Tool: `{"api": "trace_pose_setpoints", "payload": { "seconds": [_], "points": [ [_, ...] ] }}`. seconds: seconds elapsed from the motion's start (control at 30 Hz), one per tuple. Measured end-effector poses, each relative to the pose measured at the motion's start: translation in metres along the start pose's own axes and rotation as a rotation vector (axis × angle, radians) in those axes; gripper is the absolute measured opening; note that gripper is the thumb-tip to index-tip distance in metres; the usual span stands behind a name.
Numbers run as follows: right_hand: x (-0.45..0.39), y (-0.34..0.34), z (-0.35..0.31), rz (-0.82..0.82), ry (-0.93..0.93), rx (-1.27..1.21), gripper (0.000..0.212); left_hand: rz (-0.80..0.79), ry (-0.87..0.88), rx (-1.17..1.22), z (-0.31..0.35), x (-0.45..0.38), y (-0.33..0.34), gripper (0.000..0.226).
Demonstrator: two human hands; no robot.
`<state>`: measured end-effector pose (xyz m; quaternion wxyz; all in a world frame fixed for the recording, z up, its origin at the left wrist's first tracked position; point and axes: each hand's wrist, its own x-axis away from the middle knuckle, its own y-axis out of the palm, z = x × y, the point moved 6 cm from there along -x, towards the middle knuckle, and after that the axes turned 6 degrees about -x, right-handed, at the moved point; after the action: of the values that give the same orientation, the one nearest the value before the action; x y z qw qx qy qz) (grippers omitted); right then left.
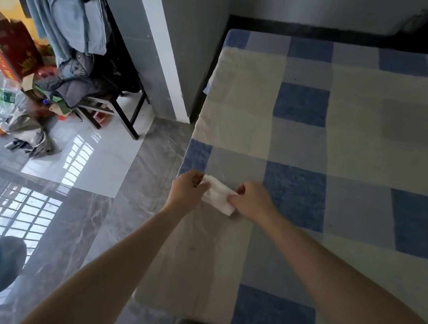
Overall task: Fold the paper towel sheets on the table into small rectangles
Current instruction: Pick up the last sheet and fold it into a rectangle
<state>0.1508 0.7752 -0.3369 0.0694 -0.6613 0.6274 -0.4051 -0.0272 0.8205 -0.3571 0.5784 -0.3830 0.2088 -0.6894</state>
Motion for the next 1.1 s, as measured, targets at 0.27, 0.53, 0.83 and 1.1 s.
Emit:
{"api": "trace_pose_setpoints", "payload": {
  "seconds": [0.27,0.53,0.83,1.1],
  "points": [
    [-0.013,0.014,0.013,-0.020,0.040,-0.007,0.026,-0.165,0.080,-0.181,-0.008,-0.012,0.019,0.026],
    [-0.021,0.012,0.011,-0.119,-0.029,-0.047,0.016,-0.210,0.014,-0.025,-0.004,-0.015,0.020,0.021],
    [-0.016,-0.051,0.067,0.076,0.057,-0.308,0.014,-0.334,-0.136,0.377,0.055,-0.004,0.069,0.016],
    [-0.007,-0.119,0.152,0.327,0.124,-0.149,0.031,-0.275,0.066,-0.048,0.147,0.020,0.134,0.023]
  ]
}}
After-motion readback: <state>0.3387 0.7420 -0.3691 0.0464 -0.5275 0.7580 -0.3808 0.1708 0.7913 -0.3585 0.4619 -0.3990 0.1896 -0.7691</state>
